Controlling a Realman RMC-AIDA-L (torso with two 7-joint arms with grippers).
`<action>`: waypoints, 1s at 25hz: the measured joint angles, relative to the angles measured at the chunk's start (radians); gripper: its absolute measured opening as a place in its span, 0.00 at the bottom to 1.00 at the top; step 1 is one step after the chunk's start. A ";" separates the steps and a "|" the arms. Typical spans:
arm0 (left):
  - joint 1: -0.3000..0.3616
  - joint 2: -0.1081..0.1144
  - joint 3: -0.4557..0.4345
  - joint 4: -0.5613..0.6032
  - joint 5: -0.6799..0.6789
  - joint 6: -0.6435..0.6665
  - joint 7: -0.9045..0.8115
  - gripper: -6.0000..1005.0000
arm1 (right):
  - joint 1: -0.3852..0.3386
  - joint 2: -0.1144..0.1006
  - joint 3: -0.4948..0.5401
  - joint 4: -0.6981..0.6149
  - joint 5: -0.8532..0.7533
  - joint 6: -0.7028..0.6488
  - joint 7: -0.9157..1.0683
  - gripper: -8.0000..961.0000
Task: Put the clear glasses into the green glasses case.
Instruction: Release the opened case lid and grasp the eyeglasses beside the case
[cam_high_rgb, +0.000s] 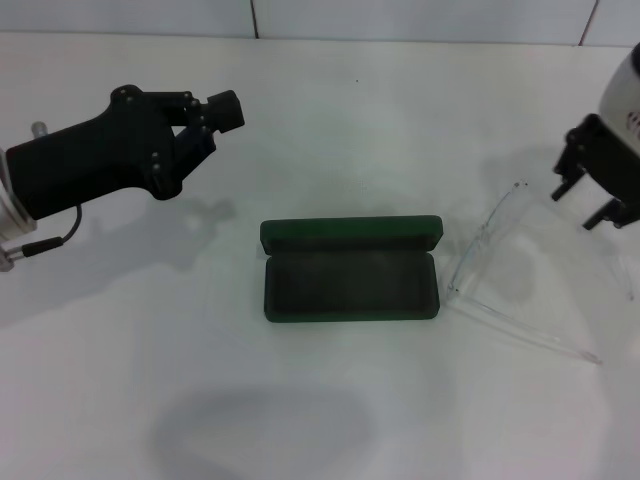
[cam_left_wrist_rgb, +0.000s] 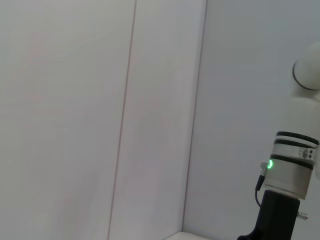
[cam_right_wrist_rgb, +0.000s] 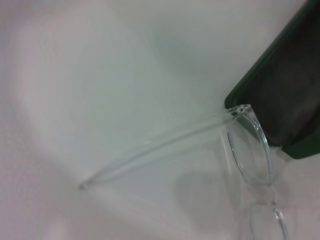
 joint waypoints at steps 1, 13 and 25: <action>0.001 0.000 0.000 0.000 0.000 -0.003 0.000 0.03 | -0.001 0.001 -0.024 0.004 0.002 0.021 -0.011 0.39; 0.010 -0.001 0.006 -0.016 0.005 -0.010 0.017 0.03 | 0.012 0.012 -0.226 0.043 0.067 0.190 -0.027 0.38; 0.021 0.000 0.006 -0.039 0.006 -0.010 0.051 0.03 | 0.016 0.012 -0.270 0.069 0.093 0.226 -0.006 0.38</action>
